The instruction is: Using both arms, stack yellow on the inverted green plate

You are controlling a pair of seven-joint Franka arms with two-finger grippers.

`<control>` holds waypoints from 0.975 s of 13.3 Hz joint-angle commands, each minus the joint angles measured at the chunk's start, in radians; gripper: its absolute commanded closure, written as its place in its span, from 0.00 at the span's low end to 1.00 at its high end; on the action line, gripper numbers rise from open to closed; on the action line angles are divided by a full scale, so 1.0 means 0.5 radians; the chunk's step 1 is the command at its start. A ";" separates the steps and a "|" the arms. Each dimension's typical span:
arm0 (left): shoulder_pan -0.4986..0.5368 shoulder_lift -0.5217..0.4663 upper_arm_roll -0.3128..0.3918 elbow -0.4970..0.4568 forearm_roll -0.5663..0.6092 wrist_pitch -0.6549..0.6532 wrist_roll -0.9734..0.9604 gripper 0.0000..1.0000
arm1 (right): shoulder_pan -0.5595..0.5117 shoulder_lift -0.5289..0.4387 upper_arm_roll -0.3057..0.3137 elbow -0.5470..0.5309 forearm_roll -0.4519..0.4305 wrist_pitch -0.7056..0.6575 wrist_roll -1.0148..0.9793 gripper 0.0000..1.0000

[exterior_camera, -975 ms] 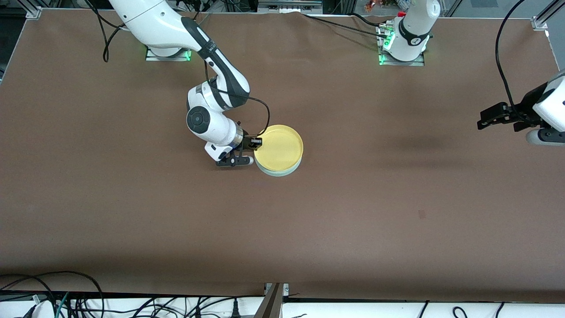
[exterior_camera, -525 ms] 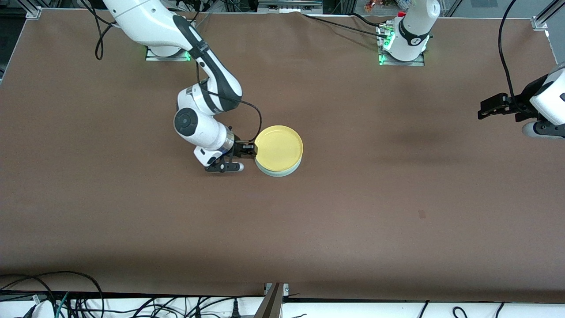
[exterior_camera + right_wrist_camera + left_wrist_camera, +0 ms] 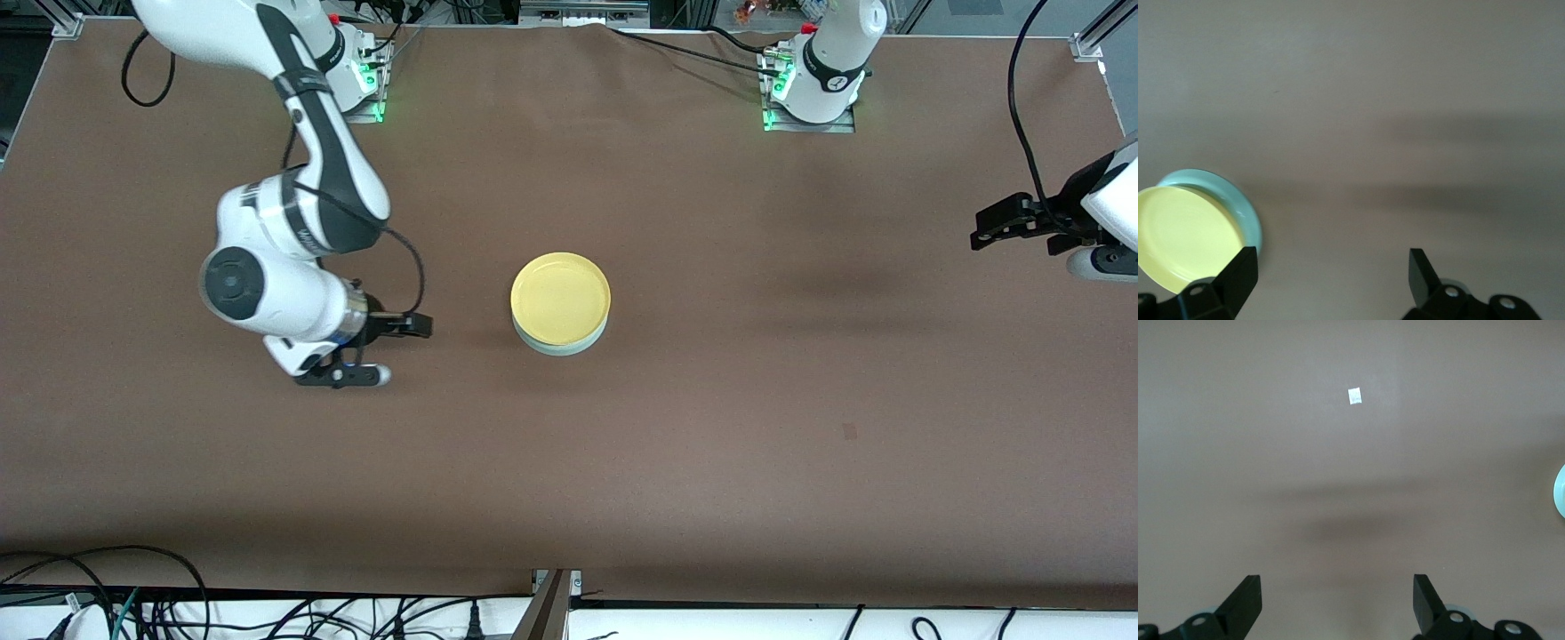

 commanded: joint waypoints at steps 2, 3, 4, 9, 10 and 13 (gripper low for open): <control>0.006 0.002 -0.003 0.020 0.037 0.023 0.023 0.00 | 0.007 -0.034 -0.306 0.230 -0.017 -0.460 -0.321 0.00; 0.006 0.002 -0.003 0.020 0.046 0.029 0.023 0.00 | 0.007 -0.040 -0.392 0.300 -0.017 -0.598 -0.379 0.00; 0.006 0.002 -0.003 0.020 0.047 0.053 0.023 0.00 | 0.007 -0.043 -0.478 0.383 -0.014 -0.745 -0.440 0.00; 0.006 0.002 -0.003 0.017 0.047 0.056 0.023 0.00 | -0.161 -0.423 -0.284 0.268 -0.185 -0.817 -0.465 0.00; 0.006 0.002 -0.006 0.017 0.050 0.056 0.026 0.00 | -0.253 -0.499 -0.140 0.228 -0.329 -0.817 -0.478 0.00; 0.006 0.002 -0.006 0.017 0.050 0.053 0.035 0.00 | -0.480 -0.733 0.030 0.118 -0.422 -0.802 -0.469 0.00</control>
